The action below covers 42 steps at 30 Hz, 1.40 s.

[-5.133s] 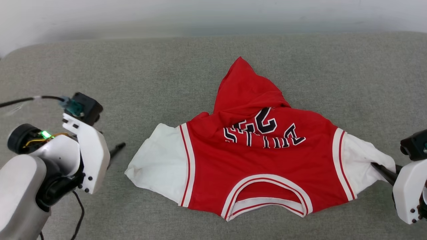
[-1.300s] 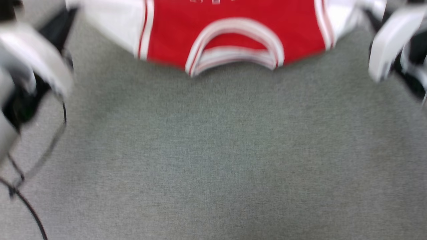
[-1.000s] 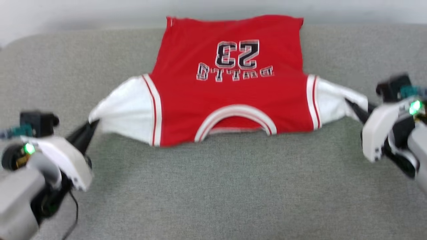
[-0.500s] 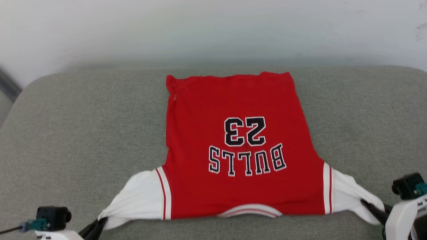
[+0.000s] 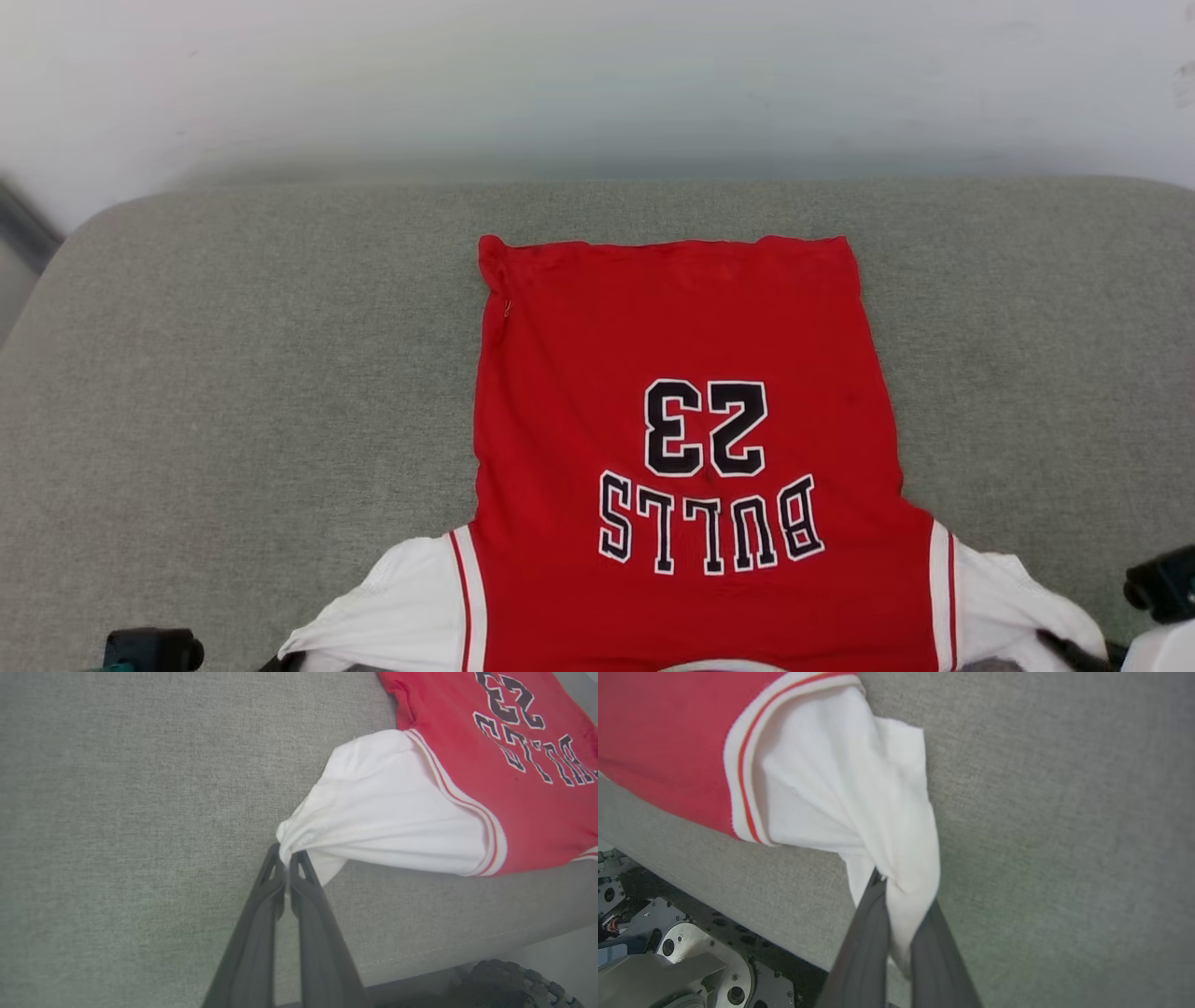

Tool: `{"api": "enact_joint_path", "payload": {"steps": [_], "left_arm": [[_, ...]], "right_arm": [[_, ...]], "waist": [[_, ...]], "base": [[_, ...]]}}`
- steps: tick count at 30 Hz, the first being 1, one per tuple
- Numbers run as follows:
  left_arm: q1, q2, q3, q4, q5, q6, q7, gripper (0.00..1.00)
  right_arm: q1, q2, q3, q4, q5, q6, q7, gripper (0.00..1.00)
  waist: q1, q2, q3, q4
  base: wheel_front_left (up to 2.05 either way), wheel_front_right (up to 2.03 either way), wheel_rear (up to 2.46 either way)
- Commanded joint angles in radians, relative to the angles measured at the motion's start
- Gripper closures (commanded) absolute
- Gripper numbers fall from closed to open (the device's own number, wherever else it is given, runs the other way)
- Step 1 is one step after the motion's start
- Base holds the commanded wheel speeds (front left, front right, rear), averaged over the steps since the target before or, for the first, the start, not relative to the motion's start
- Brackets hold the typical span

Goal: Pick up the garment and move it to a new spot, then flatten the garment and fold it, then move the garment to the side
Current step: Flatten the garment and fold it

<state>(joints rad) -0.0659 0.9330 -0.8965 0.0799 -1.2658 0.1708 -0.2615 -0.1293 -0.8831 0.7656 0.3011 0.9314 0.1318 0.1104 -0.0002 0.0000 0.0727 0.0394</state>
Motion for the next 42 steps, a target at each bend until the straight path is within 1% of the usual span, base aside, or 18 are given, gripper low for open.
{"api": "enact_joint_path", "payload": {"steps": [1, 5, 8, 11, 15, 18, 20, 24, 27, 29, 31, 34, 36, 39, 42], "left_arm": [[-0.009, -0.003, 0.013, -0.008, 0.017, 0.009, -0.005, 1.00], [-0.040, -0.016, 0.020, -0.029, 0.056, 0.017, -0.005, 1.00], [-0.063, -0.026, 0.024, -0.043, 0.085, 0.027, -0.005, 1.00], [-0.090, -0.033, 0.030, -0.062, 0.112, 0.034, -0.005, 1.00], [-0.132, -0.046, 0.035, -0.087, 0.154, 0.043, -0.004, 1.00], [-0.171, -0.056, 0.034, -0.105, 0.186, 0.048, -0.004, 1.00], [-0.196, -0.068, 0.033, -0.113, 0.206, 0.048, -0.003, 1.00], [-0.248, -0.094, 0.027, -0.121, 0.244, 0.045, -0.002, 1.00], [-0.285, -0.116, 0.025, -0.122, 0.271, 0.043, -0.002, 1.00], [-0.309, -0.131, 0.024, -0.122, 0.288, 0.042, -0.002, 1.00], [-0.328, -0.145, 0.023, -0.120, 0.305, 0.038, -0.002, 1.00], [-0.352, -0.165, 0.025, -0.121, 0.328, 0.038, -0.002, 1.00], [-0.366, -0.179, 0.028, -0.124, 0.341, 0.035, -0.003, 1.00], [-0.378, -0.193, 0.030, -0.121, 0.356, 0.034, -0.003, 1.00], [-0.385, -0.205, 0.034, -0.115, 0.366, 0.031, -0.003, 1.00]], "right_arm": [[-0.016, -0.002, -0.049, -0.018, -0.038, -0.002, 0.011, 0.00], [-0.052, 0.012, -0.182, -0.092, -0.119, -0.001, 0.032, 0.00], [-0.097, 0.017, -0.297, -0.170, -0.167, -0.001, 0.067, 0.00], [-0.182, 0.025, -0.397, -0.249, -0.235, -0.001, 0.126, 0.00], [-0.344, 0.056, -0.464, -0.318, -0.302, -0.001, 0.232, 0.00], [-0.487, 0.073, -0.446, -0.316, -0.337, -0.001, 0.351, 0.00], [-0.597, 0.085, -0.414, -0.289, -0.350, -0.001, 0.438, 0.00], [-0.790, 0.092, -0.315, -0.185, -0.337, -0.001, 0.686, 0.00], [-0.914, 0.100, -0.258, -0.098, -0.320, -0.001, 0.851, 0.00], [-0.972, 0.116, -0.244, -0.038, -0.312, -0.001, 0.947, 0.00], [-1.021, 0.131, -0.246, 0.015, -0.308, -0.001, 1.019, 0.00], [-1.062, 0.161, -0.258, 0.083, -0.320, -0.001, 1.079, 0.00], [-1.067, 0.181, -0.262, 0.114, -0.331, -0.001, 1.094, 0.00], [-1.030, 0.200, -0.265, 0.160, -0.342, -0.001, 1.100, 0.00], [-0.959, 0.229, -0.280, 0.211, -0.332, -0.001, 1.083, 0.00]], "waist": [[0.0002, 0.0000, 0.011, 0.005], [0.0002, 0.0000, 0.034, 0.021], [0.0002, 0.0000, 0.063, 0.036], [0.0002, 0.0000, 0.106, 0.054], [0.0002, 0.0000, 0.173, 0.087], [0.0002, 0.0000, 0.234, 0.114], [0.0002, 0.0000, 0.274, 0.131], [0.0002, 0.0000, 0.348, 0.164], [0.0002, 0.0000, 0.398, 0.188], [0.0002, 0.0000, 0.430, 0.204], [0.0002, 0.0000, 0.457, 0.219], [0.0002, 0.0000, 0.493, 0.238], [0.0002, 0.0000, 0.512, 0.250], [0.0002, 0.0000, 0.531, 0.260], [0.0002, 0.0000, 0.537, 0.265]], "base": [[0.00, 0.00, 0.00], [0.00, 0.00, 0.00], [0.00, 0.00, 0.00], [0.00, 0.00, 0.00], [0.00, 0.00, 0.00], [0.00, 0.00, 0.00], [0.00, 0.00, 0.00], [0.00, 0.00, 0.00], [0.00, 0.00, 0.00], [0.00, 0.00, 0.00], [0.00, 0.00, 0.00], [0.00, 0.00, 0.00], [0.00, 0.00, 0.00], [0.00, 0.00, 0.00], [0.00, 0.00, 0.00]]}}
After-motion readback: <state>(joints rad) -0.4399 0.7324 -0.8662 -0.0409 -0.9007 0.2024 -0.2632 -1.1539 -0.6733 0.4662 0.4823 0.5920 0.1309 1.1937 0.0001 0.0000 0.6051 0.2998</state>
